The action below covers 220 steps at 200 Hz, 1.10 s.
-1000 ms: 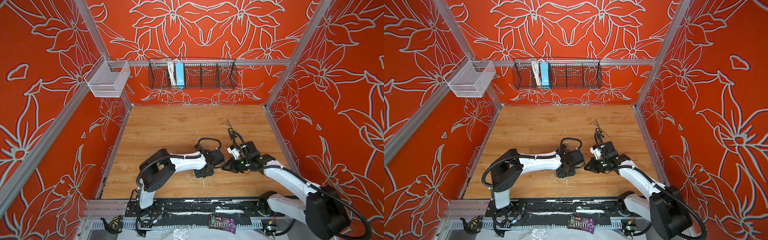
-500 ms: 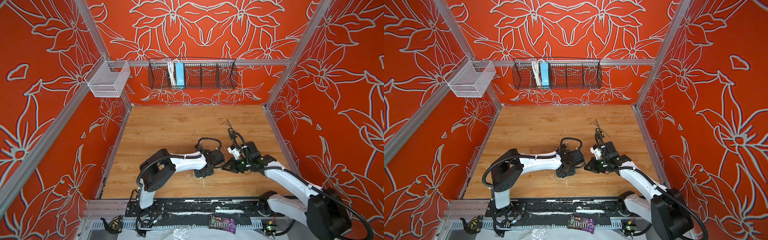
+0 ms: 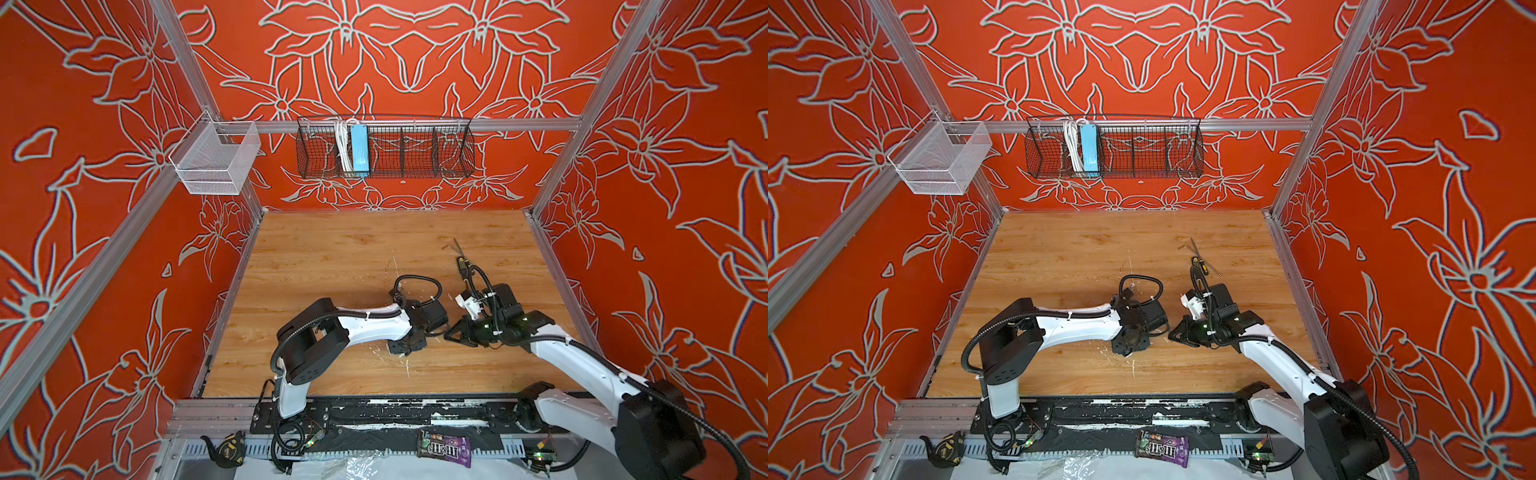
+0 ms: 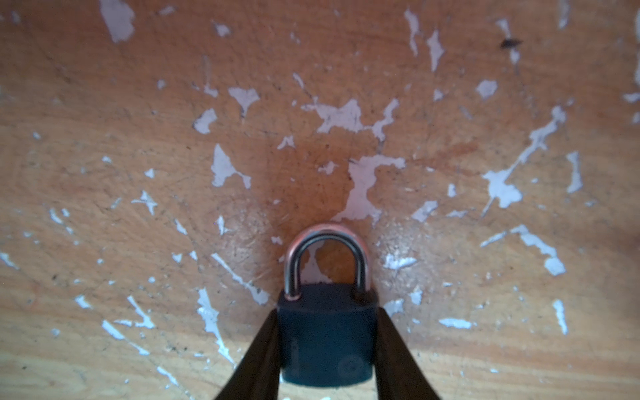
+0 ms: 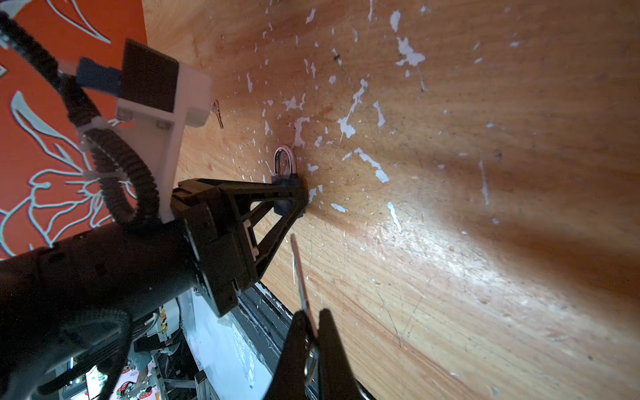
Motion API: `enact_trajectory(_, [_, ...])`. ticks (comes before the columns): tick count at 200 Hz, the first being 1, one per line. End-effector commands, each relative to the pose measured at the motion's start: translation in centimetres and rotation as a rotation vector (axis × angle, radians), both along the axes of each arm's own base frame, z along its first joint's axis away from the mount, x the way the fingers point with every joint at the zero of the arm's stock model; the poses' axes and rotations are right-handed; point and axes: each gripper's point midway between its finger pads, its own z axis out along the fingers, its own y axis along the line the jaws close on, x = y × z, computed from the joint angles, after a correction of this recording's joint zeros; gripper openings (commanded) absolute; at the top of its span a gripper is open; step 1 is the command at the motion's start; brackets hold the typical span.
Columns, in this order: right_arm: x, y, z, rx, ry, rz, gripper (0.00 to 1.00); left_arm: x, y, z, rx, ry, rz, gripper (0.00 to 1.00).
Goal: Unlock with the key
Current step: 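Lift the blue padlock with the left gripper toward the right gripper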
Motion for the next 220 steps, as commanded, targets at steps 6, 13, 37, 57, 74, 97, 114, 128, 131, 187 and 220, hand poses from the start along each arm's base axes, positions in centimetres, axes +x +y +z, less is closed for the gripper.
enact_trajectory(6, [-0.2, -0.3, 0.2, -0.001, 0.004, -0.009, 0.0, 1.0, 0.1, 2.4, -0.056, -0.076, 0.032, 0.31])
enact_trajectory(13, [-0.2, -0.3, 0.3, -0.001, 0.006, -0.013, 0.0, 1.2, 0.0, 2.8, -0.077, -0.09, 0.037, 0.3])
enact_trajectory(37, [-0.3, -0.1, 0.9, 0.021, 0.004, -0.024, 0.0, 1.6, -0.2, 4.4, -0.13, -0.137, 0.062, 0.27])
enact_trajectory(57, [-0.3, -0.2, 1.4, 0.029, -0.008, -0.036, 0.0, 1.9, -0.1, 5.8, -0.169, -0.173, 0.089, 0.23])
enact_trajectory(74, [-0.3, -0.2, 1.6, 0.032, -0.015, -0.043, 0.0, 2.1, -0.1, 7.0, -0.212, -0.204, 0.115, 0.2])
enact_trajectory(97, [-0.4, -0.2, 1.9, 0.044, -0.025, -0.052, 0.0, 2.4, -0.4, 8.6, -0.279, -0.242, 0.14, 0.18])
enact_trajectory(114, [-0.5, 0.1, 2.1, 0.052, -0.026, -0.051, 0.0, 2.8, -0.5, 9.6, -0.32, -0.271, 0.168, 0.16])
enact_trajectory(128, [-0.6, 0.3, 2.2, 0.054, -0.036, -0.046, 0.0, 3.1, -0.7, 10.4, -0.352, -0.295, 0.184, 0.14])
enact_trajectory(131, [-0.6, 0.3, 2.2, 0.054, -0.039, -0.045, 0.0, 3.2, -0.8, 10.6, -0.357, -0.298, 0.186, 0.14])
enact_trajectory(187, [-0.7, 1.8, 2.5, 0.055, -0.076, -0.022, 0.0, 4.5, -1.8, 12.6, -0.434, -0.359, 0.238, 0.08])
enact_trajectory(220, [-0.8, 3.3, 2.9, 0.074, -0.119, 0.002, 0.0, 4.9, -2.4, 13.2, -0.463, -0.364, 0.267, 0.06])
